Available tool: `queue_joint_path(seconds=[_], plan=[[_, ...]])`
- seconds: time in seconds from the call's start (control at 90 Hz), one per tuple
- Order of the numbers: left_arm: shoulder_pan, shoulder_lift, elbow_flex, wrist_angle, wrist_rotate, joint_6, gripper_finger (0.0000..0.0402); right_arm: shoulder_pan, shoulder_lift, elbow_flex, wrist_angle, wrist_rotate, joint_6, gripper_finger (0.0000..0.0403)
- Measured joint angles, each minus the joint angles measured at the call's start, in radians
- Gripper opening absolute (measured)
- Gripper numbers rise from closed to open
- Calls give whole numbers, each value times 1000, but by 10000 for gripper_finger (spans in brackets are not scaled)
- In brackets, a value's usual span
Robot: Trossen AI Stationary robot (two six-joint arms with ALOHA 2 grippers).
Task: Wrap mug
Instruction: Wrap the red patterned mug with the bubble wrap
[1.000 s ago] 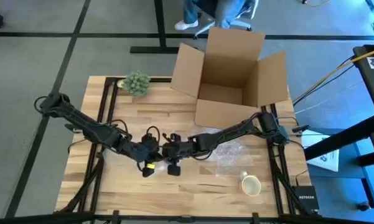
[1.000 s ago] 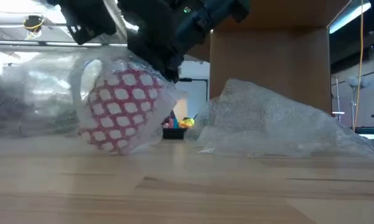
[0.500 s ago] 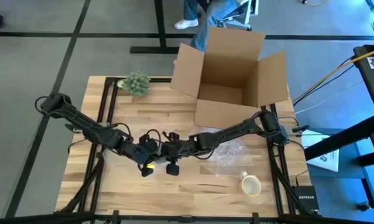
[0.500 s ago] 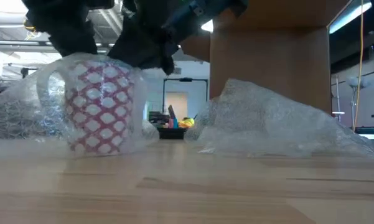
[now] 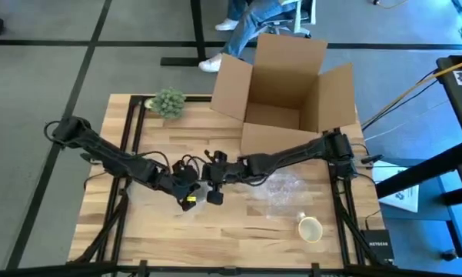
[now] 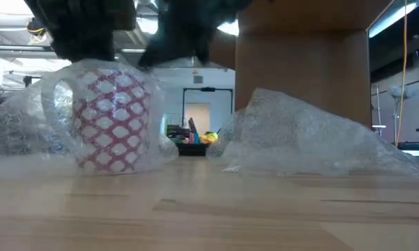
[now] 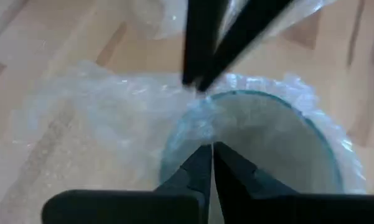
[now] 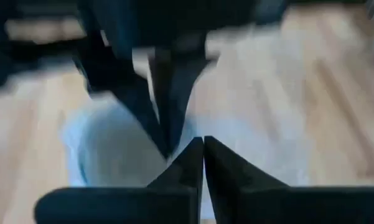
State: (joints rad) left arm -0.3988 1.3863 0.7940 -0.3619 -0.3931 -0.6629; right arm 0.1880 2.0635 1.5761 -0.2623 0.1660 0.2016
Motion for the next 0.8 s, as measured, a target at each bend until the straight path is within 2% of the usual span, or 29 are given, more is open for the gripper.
queue_joint_path(seconds=[0.444,0.8], plan=[[0,105,6,22,9,-27,1,1,19,1,16,-1,0,1],[-23,8,92,0,64,10,1,1,-18,1,4,0,-1,1]])
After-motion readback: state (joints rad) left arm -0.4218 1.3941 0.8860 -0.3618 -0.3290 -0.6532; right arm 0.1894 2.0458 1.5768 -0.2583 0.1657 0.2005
